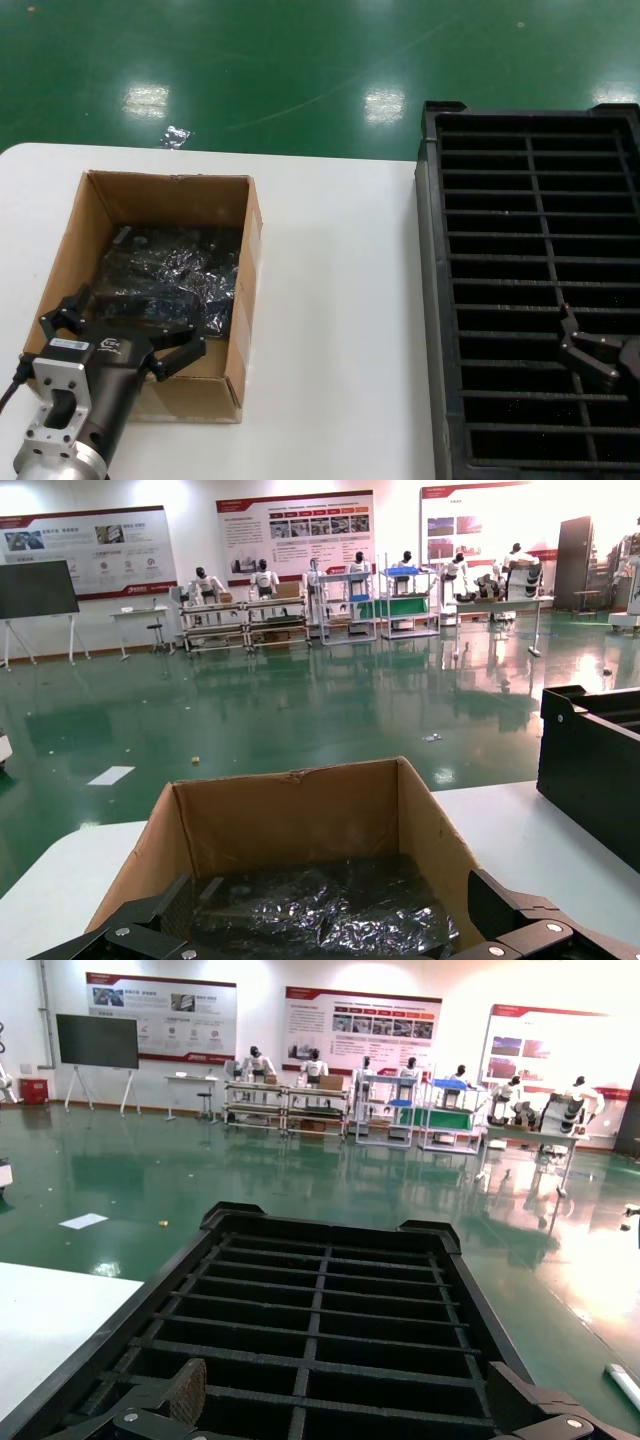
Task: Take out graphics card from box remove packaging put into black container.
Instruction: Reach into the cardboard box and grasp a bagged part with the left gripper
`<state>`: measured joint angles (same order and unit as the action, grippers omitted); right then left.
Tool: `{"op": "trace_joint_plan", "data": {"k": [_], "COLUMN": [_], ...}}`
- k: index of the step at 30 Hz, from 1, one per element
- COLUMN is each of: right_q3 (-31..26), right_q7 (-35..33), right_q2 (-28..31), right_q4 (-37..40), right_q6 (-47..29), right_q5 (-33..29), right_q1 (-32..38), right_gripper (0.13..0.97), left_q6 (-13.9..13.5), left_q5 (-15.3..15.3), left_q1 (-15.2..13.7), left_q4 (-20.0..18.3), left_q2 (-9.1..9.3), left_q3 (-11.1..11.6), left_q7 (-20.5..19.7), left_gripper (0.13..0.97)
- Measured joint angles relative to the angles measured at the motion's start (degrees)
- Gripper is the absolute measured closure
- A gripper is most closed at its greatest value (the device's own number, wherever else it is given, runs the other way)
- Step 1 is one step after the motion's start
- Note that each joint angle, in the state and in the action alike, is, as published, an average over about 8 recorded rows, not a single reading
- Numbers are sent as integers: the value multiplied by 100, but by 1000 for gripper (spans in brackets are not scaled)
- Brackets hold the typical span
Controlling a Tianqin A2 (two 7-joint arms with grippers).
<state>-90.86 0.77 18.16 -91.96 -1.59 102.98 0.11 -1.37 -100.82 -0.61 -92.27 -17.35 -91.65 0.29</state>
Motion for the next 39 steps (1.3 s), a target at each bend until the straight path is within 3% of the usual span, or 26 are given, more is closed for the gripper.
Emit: {"op": "trace_joint_plan", "data": {"k": [12,15,19,24,30,35,39], "right_q3": [0,0,0,0,0,0,0], "right_q7": [0,0,0,0,0,0,0], "right_q2": [0,0,0,0,0,0,0], "right_q4": [0,0,0,0,0,0,0], "right_q6": [0,0,0,0,0,0,0], "right_q5": [0,0,0,0,0,0,0], "right_q1": [0,0,0,0,0,0,0], "right_gripper": [129,129,129,129,129,129,129], "left_q6": [-10,-47,-219,-803,-1913,-2804,-3158], "left_q5": [25,141,579,1584,2738,3298,3576], "left_q1": [-25,-124,-420,-978,-1847,-2729,-3316], "left_q4": [-2,27,159,491,1124,1861,2443], "left_q2": [-74,-289,-772,-1377,-1912,-2092,-2016], "left_q3": [-9,-59,-142,-205,-578,-1166,-1570], "left_q7": [16,79,147,3,-161,48,368], "left_gripper": [132,132,132,132,132,132,132]}}
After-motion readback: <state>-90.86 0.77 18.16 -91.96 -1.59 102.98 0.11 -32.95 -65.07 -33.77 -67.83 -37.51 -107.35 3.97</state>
